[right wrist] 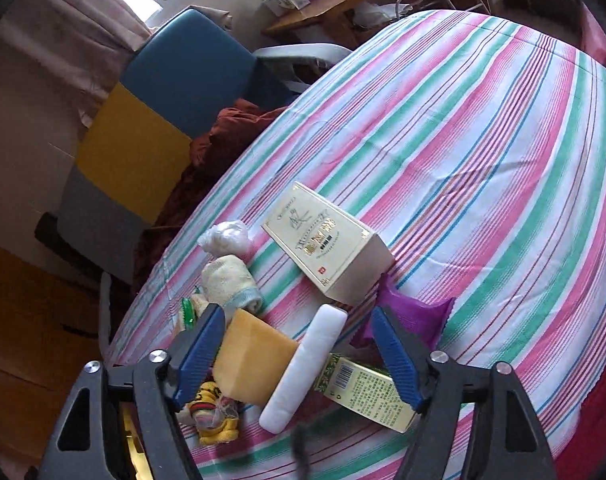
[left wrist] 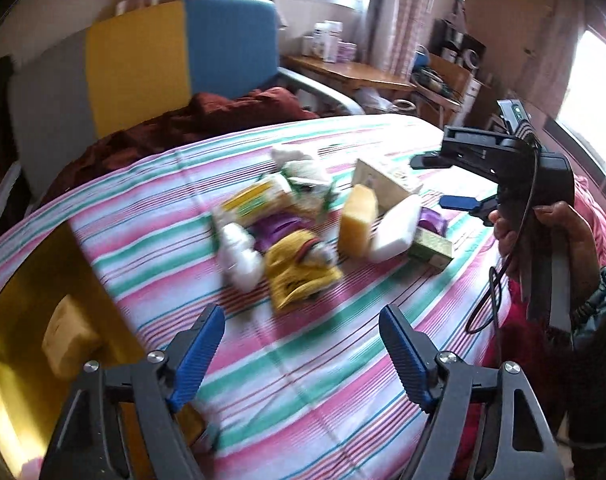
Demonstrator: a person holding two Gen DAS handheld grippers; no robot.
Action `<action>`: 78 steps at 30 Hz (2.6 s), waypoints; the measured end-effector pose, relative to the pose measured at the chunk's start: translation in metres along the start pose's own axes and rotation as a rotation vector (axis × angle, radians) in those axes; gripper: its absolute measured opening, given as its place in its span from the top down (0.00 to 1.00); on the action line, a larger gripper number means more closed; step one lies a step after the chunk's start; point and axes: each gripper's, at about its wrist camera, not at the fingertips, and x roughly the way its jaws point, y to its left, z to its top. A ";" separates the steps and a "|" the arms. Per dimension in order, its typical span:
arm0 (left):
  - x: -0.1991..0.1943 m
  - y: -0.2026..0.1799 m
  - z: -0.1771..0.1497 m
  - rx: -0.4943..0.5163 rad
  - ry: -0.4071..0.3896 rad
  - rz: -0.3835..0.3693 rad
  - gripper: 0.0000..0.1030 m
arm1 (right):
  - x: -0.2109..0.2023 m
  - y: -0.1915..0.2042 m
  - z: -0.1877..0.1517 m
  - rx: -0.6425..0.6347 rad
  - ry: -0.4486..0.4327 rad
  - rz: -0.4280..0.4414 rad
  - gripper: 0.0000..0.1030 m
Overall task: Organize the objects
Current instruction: 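Grasp the yellow sponge with the left gripper while the right grasps the white eraser, then place yellow sponge in the tray with left gripper while right places white eraser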
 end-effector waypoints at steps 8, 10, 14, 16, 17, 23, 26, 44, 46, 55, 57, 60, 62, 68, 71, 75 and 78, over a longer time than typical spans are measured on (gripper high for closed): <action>0.040 -0.026 0.033 0.057 0.025 -0.045 0.23 | -0.002 -0.004 0.004 0.028 -0.005 0.032 0.22; 0.049 -0.034 0.042 0.093 0.020 -0.054 0.23 | -0.002 -0.005 0.004 0.033 0.006 0.049 0.22; 0.071 -0.050 0.053 0.204 0.007 -0.037 0.23 | 0.004 -0.003 0.003 0.022 0.041 0.044 0.22; 0.084 -0.054 0.057 0.242 0.018 -0.036 0.23 | 0.006 -0.004 0.002 0.023 0.057 0.036 0.27; 0.089 -0.054 0.058 0.250 0.024 -0.034 0.23 | 0.008 -0.004 0.001 0.026 0.062 0.033 0.29; 0.121 -0.055 0.065 0.254 0.092 -0.084 0.44 | 0.019 -0.011 0.003 0.046 0.100 0.018 0.47; 0.129 -0.055 0.066 0.250 0.100 -0.096 0.46 | 0.025 -0.008 0.001 0.027 0.120 0.008 0.51; 0.122 -0.045 0.063 0.151 0.052 -0.144 0.70 | 0.030 0.008 -0.003 -0.119 0.087 -0.013 0.77; 0.105 -0.041 0.061 0.122 0.014 -0.145 0.70 | 0.020 0.015 -0.005 -0.144 0.049 0.027 0.77; -0.001 0.032 0.039 -0.078 -0.158 -0.077 0.69 | -0.014 0.060 -0.019 -0.327 -0.072 0.131 0.77; -0.024 0.061 0.026 -0.138 -0.186 -0.021 0.69 | -0.018 0.074 -0.026 -0.363 -0.064 0.171 0.77; -0.055 0.108 0.002 -0.243 -0.213 0.075 0.69 | -0.022 0.110 -0.046 -0.429 -0.031 0.244 0.77; -0.072 0.141 -0.017 -0.313 -0.225 0.145 0.69 | -0.016 0.137 -0.064 -0.475 0.013 0.298 0.77; -0.105 0.223 -0.070 -0.508 -0.235 0.369 0.67 | 0.013 0.229 -0.138 -0.648 0.167 0.375 0.76; -0.117 0.245 -0.090 -0.567 -0.242 0.439 0.65 | 0.032 0.282 -0.176 -0.726 0.231 0.419 0.76; -0.131 0.259 -0.114 -0.608 -0.260 0.476 0.35 | 0.041 0.331 -0.211 -0.793 0.238 0.472 0.52; -0.139 0.259 -0.129 -0.624 -0.275 0.484 0.24 | 0.049 0.349 -0.226 -0.817 0.258 0.452 0.27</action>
